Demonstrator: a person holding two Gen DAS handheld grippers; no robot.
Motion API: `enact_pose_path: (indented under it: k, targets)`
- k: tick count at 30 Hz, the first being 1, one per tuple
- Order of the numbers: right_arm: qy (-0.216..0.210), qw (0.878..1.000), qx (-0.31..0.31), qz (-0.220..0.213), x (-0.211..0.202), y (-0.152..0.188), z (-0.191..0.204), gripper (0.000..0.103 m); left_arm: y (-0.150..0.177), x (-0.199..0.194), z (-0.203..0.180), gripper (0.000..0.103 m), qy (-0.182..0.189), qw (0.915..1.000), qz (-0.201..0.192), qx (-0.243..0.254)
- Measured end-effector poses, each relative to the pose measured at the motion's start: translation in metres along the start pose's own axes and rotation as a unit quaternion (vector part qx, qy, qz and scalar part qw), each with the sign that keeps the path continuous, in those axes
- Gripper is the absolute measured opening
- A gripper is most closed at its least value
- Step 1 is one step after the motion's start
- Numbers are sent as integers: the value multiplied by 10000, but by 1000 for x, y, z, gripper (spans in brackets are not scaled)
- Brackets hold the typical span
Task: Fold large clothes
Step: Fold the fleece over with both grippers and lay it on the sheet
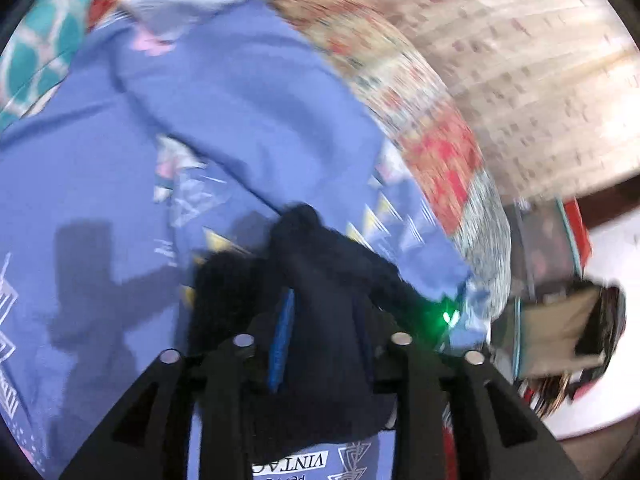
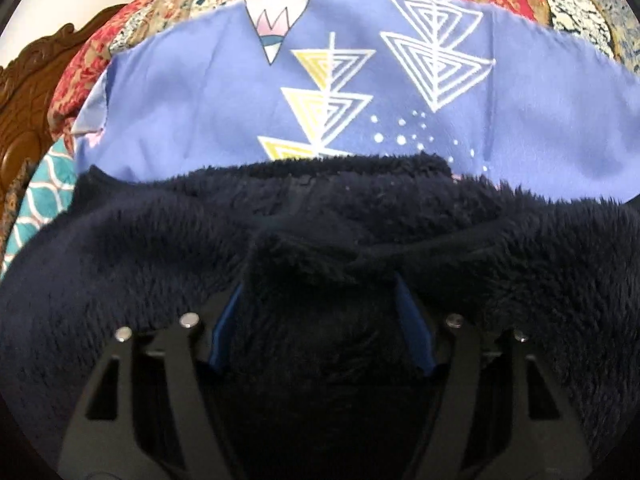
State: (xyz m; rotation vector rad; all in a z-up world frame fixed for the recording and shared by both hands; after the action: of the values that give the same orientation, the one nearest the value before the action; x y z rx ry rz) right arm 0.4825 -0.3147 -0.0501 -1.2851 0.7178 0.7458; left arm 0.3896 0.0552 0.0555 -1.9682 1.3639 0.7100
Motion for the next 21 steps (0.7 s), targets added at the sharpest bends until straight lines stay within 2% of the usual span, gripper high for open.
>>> enact_pose_path:
  k: [3,4,5,7,8,9,10,12,13,14,15,17,19,21]
  targets:
    - [-117,9999,-33,-122,-26,0,11,67,35,52,-34,55,-32,9972,412,627]
    - [-199,9992,-70,-350,-48,3,12,67,41,62,-36,55,-52,9963,480,713]
    - [-194,9984,-93,-531,-61,5,11,67,48,77,-37,55,-212,9948,484,874]
    - [-73,9942,-237,-1048,-104,15,3,69,57,99,-30,55,-823,9893,240,1183]
    - [16,9927,-295,-1169,-118,21,-4,69,59,111,-21,55,-1131,9847,122,1321]
    - [239,9920,-296,-1206,-127,29,-16,69,60,117,-16,55,-1264,9826,70,1363]
    - [474,9925,-223,-1104,-127,38,-33,69,59,126,-6,55,-1436,9796,-36,1404]
    - [750,9954,263,-543,-105,55,-76,67,59,140,4,55,-1719,9705,-245,1673]
    - [629,9957,641,-221,-87,66,-99,68,58,146,6,55,-1794,9675,-280,1762]
    - [230,9939,1069,-151,-73,77,-119,68,59,153,8,54,-1760,9681,-238,1769]
    - [99,9919,1238,-269,-70,79,-127,68,58,158,8,55,-1776,9691,-190,1701]
    - [291,9922,1184,-262,-68,73,-121,69,54,161,3,55,-1952,9665,-208,1653]
    - [625,9951,750,-133,-69,63,-105,72,52,155,-8,55,-2029,9643,-142,1694]
    - [430,9974,548,-195,-87,59,-104,72,54,134,-19,55,-1872,9655,-96,1807]
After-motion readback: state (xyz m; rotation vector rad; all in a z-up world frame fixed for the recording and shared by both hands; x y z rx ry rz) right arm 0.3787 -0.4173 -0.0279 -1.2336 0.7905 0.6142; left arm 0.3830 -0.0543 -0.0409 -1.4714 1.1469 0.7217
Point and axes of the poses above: each gripper's, at about its wrist camera, not at the fingertips, and x roughly the way its jaws point, z to its left, y to its underside, the point moved 3 cm from there along x, roughly the way its jaws point, and after that the axes turned 9 degrees about -x, right-handed, at the moved point
